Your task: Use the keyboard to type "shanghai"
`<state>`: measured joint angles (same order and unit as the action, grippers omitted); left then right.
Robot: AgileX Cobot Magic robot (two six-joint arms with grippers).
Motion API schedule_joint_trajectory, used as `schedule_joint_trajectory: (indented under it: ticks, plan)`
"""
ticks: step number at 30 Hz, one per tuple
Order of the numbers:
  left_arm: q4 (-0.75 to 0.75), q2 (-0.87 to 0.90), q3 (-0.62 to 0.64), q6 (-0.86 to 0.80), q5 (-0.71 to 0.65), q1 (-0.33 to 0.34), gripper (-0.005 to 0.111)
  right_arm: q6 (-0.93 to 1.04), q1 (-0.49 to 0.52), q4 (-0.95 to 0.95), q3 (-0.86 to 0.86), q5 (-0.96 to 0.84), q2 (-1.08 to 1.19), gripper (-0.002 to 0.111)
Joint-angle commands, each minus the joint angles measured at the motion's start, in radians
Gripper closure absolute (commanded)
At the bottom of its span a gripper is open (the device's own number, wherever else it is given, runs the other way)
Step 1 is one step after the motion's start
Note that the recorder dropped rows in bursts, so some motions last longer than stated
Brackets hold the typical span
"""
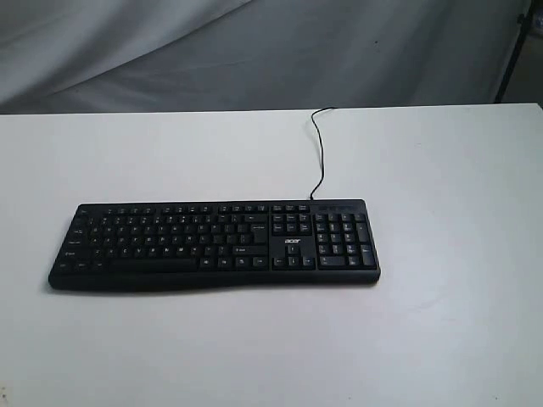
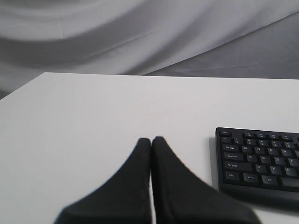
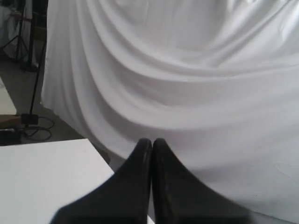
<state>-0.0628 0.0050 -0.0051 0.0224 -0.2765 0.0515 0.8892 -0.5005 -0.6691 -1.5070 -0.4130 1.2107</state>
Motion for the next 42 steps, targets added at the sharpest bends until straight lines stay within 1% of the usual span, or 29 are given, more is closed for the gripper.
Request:
schedule_joint_trajectory:
  ticks: [1, 3, 7, 9, 11, 13, 15, 18, 22, 29, 36, 39, 40, 42]
  plan:
    - [0.001, -0.005, 0.005, 0.002, 0.011, 0.002, 0.106, -0.163, 0.001, 0.126, 0.004, 0.040, -0.016, 0.108]
    - [0.001, -0.005, 0.005, 0.002, 0.011, 0.002, 0.106, -0.270, 0.004, 0.224, 0.004, 0.044, -0.016, 0.108]
    - [0.001, -0.005, 0.005, 0.002, 0.011, 0.002, 0.106, -0.537, 0.004, 0.520, 0.004, 0.030, -0.016, 0.108]
    - [0.001, -0.005, 0.005, 0.002, 0.011, 0.002, 0.106, -0.616, 0.007, 0.635, 0.004, 0.006, -0.020, 0.108]
    - [0.001, -0.005, 0.005, 0.002, 0.011, 0.002, 0.106, -0.673, 0.028, 0.701, 0.004, -0.039, -0.033, 0.108]
    - [0.001, -0.005, 0.005, 0.002, 0.011, 0.002, 0.106, -0.685, 0.056, 0.712, 0.011, -0.081, -0.054, 0.108]
    - [0.001, -0.005, 0.005, 0.002, 0.011, 0.002, 0.106, -0.685, 0.084, 0.712, 0.046, -0.070, -0.081, 0.108]
    - [0.001, -0.005, 0.005, 0.002, 0.011, 0.002, 0.106, -0.672, 0.145, 0.716, 0.140, -0.038, -0.152, 0.108]
    - [0.001, -0.005, 0.005, 0.002, 0.011, 0.002, 0.106, -0.672, 0.222, 0.735, 0.300, 0.056, -0.260, 0.108]
    - [0.001, -0.005, 0.005, 0.002, 0.011, 0.002, 0.106, -0.672, 0.304, 0.737, 0.575, 0.212, -0.445, 0.108]
    - [0.001, -0.005, 0.005, 0.002, 0.011, 0.002, 0.106, -0.678, 0.366, 0.737, 0.742, 0.228, -0.600, 0.108]
    - [0.001, -0.005, 0.005, 0.002, 0.011, 0.002, 0.106, -0.725, 0.390, 0.731, 0.803, 0.226, -0.669, 0.108]
    - [0.001, -0.005, 0.005, 0.002, 0.011, 0.002, 0.106, -0.795, 0.410, 0.731, 0.844, 0.226, -0.716, 0.108]
    - [0.001, -0.005, 0.005, 0.002, 0.011, 0.002, 0.106, -0.841, 0.423, 0.729, 0.897, 0.226, -0.777, 0.108]
